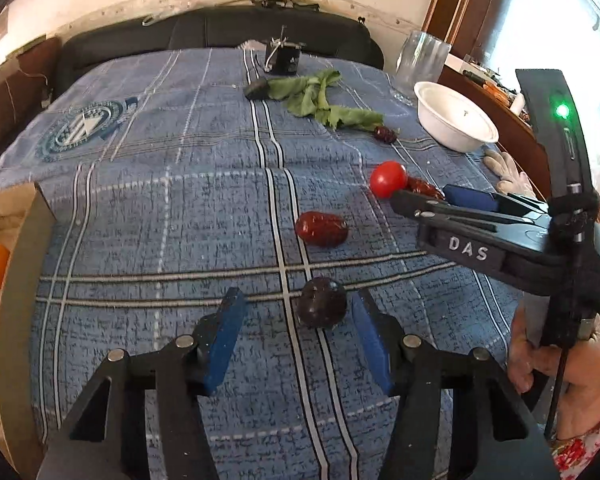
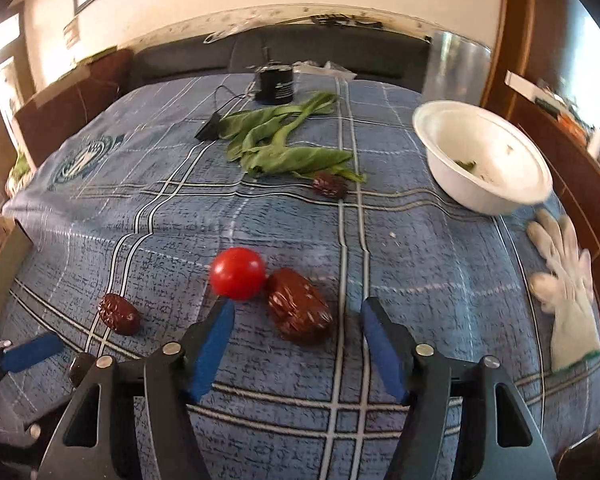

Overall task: Organize fruits
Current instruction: 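Grasp a dark date with the left tool while the right tool grasps a wrinkled red date, then carry both dates into the tray and open both tools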

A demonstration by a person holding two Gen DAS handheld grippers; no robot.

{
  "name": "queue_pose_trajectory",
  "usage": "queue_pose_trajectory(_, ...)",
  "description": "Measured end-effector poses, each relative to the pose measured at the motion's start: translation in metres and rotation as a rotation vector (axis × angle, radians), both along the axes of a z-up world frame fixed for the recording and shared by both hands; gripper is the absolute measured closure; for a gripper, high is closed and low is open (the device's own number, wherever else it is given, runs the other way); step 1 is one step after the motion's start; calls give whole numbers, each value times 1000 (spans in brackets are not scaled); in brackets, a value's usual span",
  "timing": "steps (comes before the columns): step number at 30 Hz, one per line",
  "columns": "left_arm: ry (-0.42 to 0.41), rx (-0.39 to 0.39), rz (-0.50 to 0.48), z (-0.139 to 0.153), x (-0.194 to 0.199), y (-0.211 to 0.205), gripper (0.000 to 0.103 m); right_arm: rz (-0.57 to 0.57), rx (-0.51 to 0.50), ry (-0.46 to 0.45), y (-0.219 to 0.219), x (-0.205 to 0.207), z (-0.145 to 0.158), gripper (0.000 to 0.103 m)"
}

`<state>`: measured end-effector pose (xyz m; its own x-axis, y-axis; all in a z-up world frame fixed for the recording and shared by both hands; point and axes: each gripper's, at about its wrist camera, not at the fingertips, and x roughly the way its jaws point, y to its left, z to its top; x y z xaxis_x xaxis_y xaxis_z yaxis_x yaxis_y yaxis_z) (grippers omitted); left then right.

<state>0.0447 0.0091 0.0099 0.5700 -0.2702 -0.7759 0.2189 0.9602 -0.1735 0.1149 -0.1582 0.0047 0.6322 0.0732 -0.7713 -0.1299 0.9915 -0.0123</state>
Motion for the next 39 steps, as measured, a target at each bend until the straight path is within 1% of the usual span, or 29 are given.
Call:
queue_pose_trajectory(3, -6, -9, 4, 0, -1, 1, 48, 26, 2, 15, 3, 1, -3, 34)
queue_pose_trajectory(8, -9, -5, 3, 0, -2, 1, 48, 42, 15, 26, 4, 1, -5, 41)
queue_pose_trajectory(10, -11, -8, 10, 0, -3, 3, 58, 40, 19, 22, 4, 1, -5, 46)
queue_pose_trajectory(11, -12, -21, 7, 0, -3, 4, 60, 37, 20, 20, 4, 1, -5, 48)
queue_pose_trajectory(13, -10, -49, -8, 0, -3, 5, 74, 31, 19, 15, 3, 0, -5, 58)
queue_pose_trajectory(14, -11, -60, -19, 0, -4, 5, 77, 29, 19, 13, 3, -1, -4, 60)
queue_pose_trajectory(16, -21, -54, -26, 1, -6, 3, 80, 23, 23, 7, 2, -3, -3, 70)
queue_pose_trajectory(17, -24, -53, -27, 1, -6, 3, 81, 20, 27, 5, 1, -3, -3, 72)
queue_pose_trajectory(20, -26, -63, -23, 2, -6, 4, 82, 5, 48, -8, -4, -6, 0, 72)
queue_pose_trajectory(23, -7, -99, -19, 2, -6, 8, 83, 2, 65, -8, -7, -8, 1, 72)
queue_pose_trajectory(26, 11, -130, -14, 1, -7, 12, 83, 6, 67, -5, -6, -11, 1, 72)
queue_pose_trajectory(29, 21, -141, -9, 1, -6, 13, 83, 9, 64, -1, -4, -13, 0, 72)
queue_pose_trajectory(36, -8, -94, -21, 2, -8, 6, 83, -9, 63, -21, -4, -19, 3, 72)
queue_pose_trajectory(39, -14, -96, -25, 2, -8, 7, 83, -29, 51, -18, -3, -26, 5, 72)
